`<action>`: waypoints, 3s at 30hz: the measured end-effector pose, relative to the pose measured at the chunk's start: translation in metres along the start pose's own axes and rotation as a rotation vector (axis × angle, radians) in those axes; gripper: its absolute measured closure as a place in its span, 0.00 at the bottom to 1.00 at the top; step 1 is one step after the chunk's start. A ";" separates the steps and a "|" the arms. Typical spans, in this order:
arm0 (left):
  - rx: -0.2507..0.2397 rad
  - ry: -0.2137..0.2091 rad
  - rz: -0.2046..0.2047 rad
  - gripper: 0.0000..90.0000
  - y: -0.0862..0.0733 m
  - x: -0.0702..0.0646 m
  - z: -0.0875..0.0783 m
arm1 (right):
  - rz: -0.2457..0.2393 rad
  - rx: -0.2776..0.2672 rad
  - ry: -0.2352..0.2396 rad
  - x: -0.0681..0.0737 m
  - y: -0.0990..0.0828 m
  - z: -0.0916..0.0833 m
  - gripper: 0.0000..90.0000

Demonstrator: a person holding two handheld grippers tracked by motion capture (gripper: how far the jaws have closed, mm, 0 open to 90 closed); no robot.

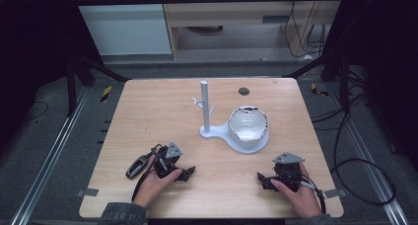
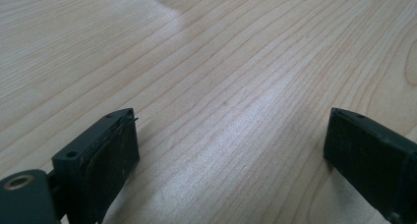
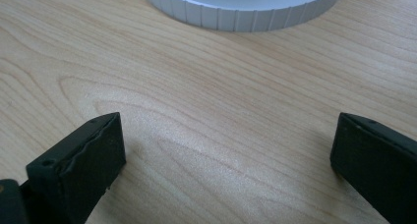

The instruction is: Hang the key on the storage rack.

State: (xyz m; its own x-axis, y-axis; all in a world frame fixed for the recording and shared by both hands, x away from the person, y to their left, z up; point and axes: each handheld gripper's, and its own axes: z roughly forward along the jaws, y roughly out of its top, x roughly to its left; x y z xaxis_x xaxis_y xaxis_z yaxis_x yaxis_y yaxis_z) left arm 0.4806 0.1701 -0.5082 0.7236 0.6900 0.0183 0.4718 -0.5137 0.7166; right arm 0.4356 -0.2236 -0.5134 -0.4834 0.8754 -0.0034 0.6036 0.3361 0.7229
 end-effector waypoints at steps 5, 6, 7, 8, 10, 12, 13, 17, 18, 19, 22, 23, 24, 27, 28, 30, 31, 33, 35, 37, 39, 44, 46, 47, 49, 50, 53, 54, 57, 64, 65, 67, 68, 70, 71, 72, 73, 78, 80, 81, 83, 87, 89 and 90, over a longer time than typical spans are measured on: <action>0.008 -0.005 0.002 0.06 0.001 0.000 0.000 | 0.016 -0.003 -0.015 0.002 0.000 0.000 0.01; 0.025 -0.003 0.005 0.06 0.002 0.001 -0.001 | 0.017 -0.002 -0.014 0.003 -0.001 0.000 0.01; 0.025 -0.003 0.005 0.06 0.002 0.001 -0.001 | 0.017 -0.002 -0.014 0.003 -0.001 0.000 0.01; 0.033 -0.002 0.005 0.06 0.002 0.001 -0.002 | 0.019 -0.002 -0.012 0.003 -0.001 -0.001 0.01; 0.047 0.006 0.005 0.06 0.001 0.001 -0.005 | 0.020 -0.001 -0.021 0.004 -0.001 -0.001 0.00; 0.053 0.015 0.010 0.06 0.001 0.003 -0.009 | 0.021 -0.001 -0.022 0.004 -0.001 -0.001 0.00; 0.053 0.015 0.010 0.06 0.001 0.003 -0.009 | 0.021 -0.001 -0.022 0.004 -0.001 -0.001 0.00; -0.003 0.071 -0.013 0.07 0.002 0.016 -0.024 | 0.021 -0.001 -0.022 0.004 -0.001 -0.001 0.00; -0.015 0.105 -0.039 0.08 0.000 0.026 -0.031 | 0.021 -0.001 -0.022 0.004 -0.001 -0.001 0.00; -0.015 0.105 -0.039 0.08 0.000 0.026 -0.031 | 0.021 -0.001 -0.022 0.004 -0.001 -0.001 0.00; -0.021 0.141 -0.090 0.08 -0.005 0.041 -0.042 | 0.021 -0.001 -0.022 0.004 -0.001 -0.001 0.00; -0.018 0.145 -0.099 0.08 -0.006 0.044 -0.045 | 0.022 -0.001 -0.022 0.004 -0.001 -0.001 0.00; -0.015 0.151 -0.109 0.08 -0.008 0.048 -0.048 | 0.022 0.000 -0.022 0.004 -0.001 -0.001 0.00; -0.009 0.159 -0.141 0.09 -0.013 0.058 -0.057 | 0.022 0.000 -0.022 0.004 -0.001 -0.001 0.00; -0.007 0.164 -0.148 0.09 -0.015 0.060 -0.060 | 0.022 0.000 -0.022 0.004 -0.001 -0.001 0.00; 0.001 0.173 -0.169 0.09 -0.018 0.066 -0.065 | 0.021 -0.001 -0.022 0.004 -0.001 -0.001 0.00; 0.004 0.174 -0.178 0.10 -0.020 0.067 -0.068 | 0.020 -0.001 -0.022 0.004 -0.001 -0.001 0.00; 0.018 0.171 -0.180 0.10 -0.021 0.070 -0.073 | 0.021 -0.001 -0.022 0.004 -0.001 -0.001 0.00; 0.055 0.176 -0.171 0.11 -0.021 0.071 -0.075 | 0.022 0.000 -0.022 0.004 -0.001 -0.001 0.00; 0.102 0.184 -0.159 0.11 -0.020 0.072 -0.077 | 0.019 -0.001 -0.021 0.004 -0.001 -0.001 0.00; 0.134 0.189 -0.162 0.11 -0.017 0.072 -0.078 | 0.020 -0.001 -0.020 0.004 -0.001 -0.001 0.00; 0.227 0.205 -0.169 0.10 -0.003 0.077 -0.084 | 0.015 -0.001 -0.016 0.004 -0.001 -0.001 0.00; 0.239 0.191 -0.167 0.10 0.008 0.081 -0.091 | 0.015 -0.001 -0.016 0.004 -0.001 -0.001 0.00; 0.239 0.191 -0.167 0.10 0.008 0.081 -0.091 | 0.015 -0.001 -0.016 0.004 -0.001 -0.001 0.00; 0.268 0.167 -0.145 0.10 0.016 0.085 -0.092 | 0.014 -0.001 -0.016 0.004 -0.001 -0.001 0.00; 0.287 0.165 -0.131 0.10 0.020 0.086 -0.092 | 0.013 0.000 -0.015 0.003 -0.001 -0.001 0.00; 0.356 0.158 -0.109 0.14 0.030 0.087 -0.092 | 0.014 0.001 -0.008 0.003 -0.001 -0.001 0.00; 0.378 0.151 -0.104 0.15 0.032 0.087 -0.091 | 0.011 0.001 -0.008 0.003 -0.001 -0.001 0.00; 0.450 0.138 -0.082 0.17 0.040 0.087 -0.089 | 0.005 0.001 -0.003 0.002 -0.001 -0.001 0.00; 0.514 0.125 -0.072 0.15 0.045 0.091 -0.087 | 0.001 0.001 -0.003 0.002 -0.001 -0.001 0.00; 0.520 0.126 -0.069 0.15 0.047 0.091 -0.086 | 0.001 0.002 -0.003 0.002 -0.001 -0.001 0.00; 0.537 0.128 -0.059 0.16 0.049 0.090 -0.085 | 0.000 0.001 -0.003 0.002 -0.001 -0.001 0.00; 0.549 0.126 -0.050 0.16 0.051 0.089 -0.083 | 0.001 0.002 -0.003 0.002 -0.001 -0.001 0.00; 0.569 0.129 -0.033 0.19 0.053 0.088 -0.080 | 0.000 0.001 -0.003 0.002 -0.001 -0.001 0.00; 0.578 0.127 -0.028 0.20 0.053 0.088 -0.078 | 0.000 0.002 -0.003 0.002 -0.001 -0.001 0.00; 0.587 0.122 -0.022 0.24 0.054 0.087 -0.077 | 0.000 0.001 -0.003 0.002 -0.001 -0.001 0.00; 0.591 0.117 -0.022 0.27 0.054 0.087 -0.076 | -0.001 0.001 -0.003 0.002 -0.001 -0.001 0.00; 0.626 0.114 0.016 0.38 0.053 0.082 -0.066 | 0.000 0.002 -0.003 0.002 -0.001 -0.001 0.00; 0.633 0.116 0.016 0.41 0.053 0.082 -0.064 | -0.001 0.002 -0.003 0.002 -0.001 -0.001 0.00; 0.633 0.116 0.015 0.41 0.053 0.083 -0.062 | -0.001 0.002 -0.003 0.002 -0.001 -0.001 0.00; 0.646 0.095 0.015 0.48 0.051 0.085 -0.057 | 0.000 0.002 -0.002 0.002 -0.001 -0.001 0.00; 0.650 0.071 -0.003 0.60 0.047 0.091 -0.048 | -0.001 0.003 -0.003 0.002 -0.001 -0.001 0.00; 0.656 0.067 -0.001 0.62 0.046 0.092 -0.046 | -0.001 0.001 -0.002 0.002 -0.001 -0.001 0.00; 0.662 0.066 -0.001 0.62 0.046 0.092 -0.044 | -0.001 0.001 -0.002 0.002 -0.001 -0.001 0.00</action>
State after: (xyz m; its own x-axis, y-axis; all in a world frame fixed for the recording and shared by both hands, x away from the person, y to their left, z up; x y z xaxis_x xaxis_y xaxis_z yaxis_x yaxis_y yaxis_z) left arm 0.5463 0.2324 -0.4426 0.7005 0.7096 0.0756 0.6976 -0.7032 0.1372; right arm 0.4335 -0.2230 -0.5135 -0.4821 0.8761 -0.0055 0.6042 0.3370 0.7220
